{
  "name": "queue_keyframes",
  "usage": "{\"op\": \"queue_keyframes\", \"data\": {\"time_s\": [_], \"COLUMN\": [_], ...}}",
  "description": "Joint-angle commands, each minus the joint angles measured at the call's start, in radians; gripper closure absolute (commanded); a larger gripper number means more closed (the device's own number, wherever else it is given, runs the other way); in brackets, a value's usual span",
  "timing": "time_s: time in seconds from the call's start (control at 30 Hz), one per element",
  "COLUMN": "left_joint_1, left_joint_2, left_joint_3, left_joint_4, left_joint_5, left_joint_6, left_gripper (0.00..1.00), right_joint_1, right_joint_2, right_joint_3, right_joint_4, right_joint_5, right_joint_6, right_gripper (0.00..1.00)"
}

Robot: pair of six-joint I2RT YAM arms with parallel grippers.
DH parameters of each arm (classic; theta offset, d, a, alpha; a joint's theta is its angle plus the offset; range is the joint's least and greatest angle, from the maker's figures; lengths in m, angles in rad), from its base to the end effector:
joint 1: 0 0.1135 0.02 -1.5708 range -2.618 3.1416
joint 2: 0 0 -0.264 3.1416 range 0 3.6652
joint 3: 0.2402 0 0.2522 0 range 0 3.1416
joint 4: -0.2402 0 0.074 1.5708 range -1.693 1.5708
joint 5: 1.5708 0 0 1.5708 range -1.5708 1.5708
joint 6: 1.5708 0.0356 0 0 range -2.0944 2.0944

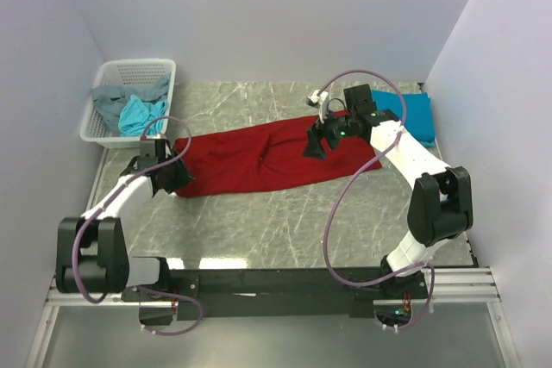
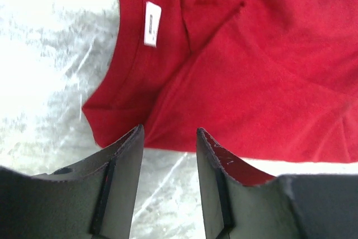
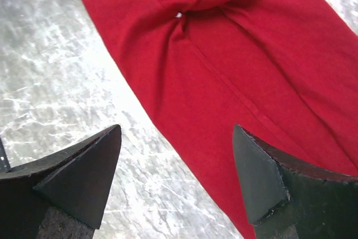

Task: Fold and stack the t-shirts
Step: Fold the tshirt

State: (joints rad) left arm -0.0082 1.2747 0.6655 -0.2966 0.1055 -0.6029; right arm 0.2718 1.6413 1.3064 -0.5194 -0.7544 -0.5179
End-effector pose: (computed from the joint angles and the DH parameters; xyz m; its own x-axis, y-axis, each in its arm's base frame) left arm 0.2457 -0.0058 0.1890 -0.6896 -0.5582 -0.4613 -0.3859 0.8223 -0.4181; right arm 0.3357 0.1189 0.2776 -0.3198 -0.4636 -0.8263 -0.9060 0.4048 0.1236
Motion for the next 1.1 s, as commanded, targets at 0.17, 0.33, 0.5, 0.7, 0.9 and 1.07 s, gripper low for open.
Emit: {"op": "queue_keyframes", "data": {"time_s": [0.17, 0.33, 0.5, 0.7, 0.9, 1.07], "left_joint_1": [0.004, 0.002, -0.024, -0.033, -0.035, -0.035], "left_joint_2": [0.146, 0.204, 0.218, 0.247, 0.198, 0.091], "left_joint_3": [0.141, 0.166, 0.17, 0.186, 0.171, 0.126], "left_joint_4": [-0.019, -0.053, -0.078, -0.124, -0.139, -0.151], "left_joint_5": [-0.016, 0.002, 0.016, -0.015, -0.014, 0.013], "left_joint_6": [0.114, 0.164, 0.193, 0.227, 0.19, 0.12], "left_gripper": [0.61, 0.66, 0.65, 0.64, 0.89, 0.99], "right_joint_1": [-0.028, -0.046, -0.065, -0.079, -0.085, -0.088], "right_joint_2": [-0.006, 0.0, 0.0, -0.008, -0.005, -0.009], "right_joint_3": [0.007, 0.01, 0.01, 0.013, 0.017, 0.022], "right_joint_4": [-0.011, -0.016, -0.022, -0.027, -0.037, -0.047], "right_joint_5": [-0.094, -0.12, -0.152, -0.177, -0.194, -0.203], "right_joint_6": [0.002, 0.006, 0.007, 0.01, 0.004, -0.001], "right_gripper": [0.14, 0.14, 0.14, 0.14, 0.14, 0.14]}}
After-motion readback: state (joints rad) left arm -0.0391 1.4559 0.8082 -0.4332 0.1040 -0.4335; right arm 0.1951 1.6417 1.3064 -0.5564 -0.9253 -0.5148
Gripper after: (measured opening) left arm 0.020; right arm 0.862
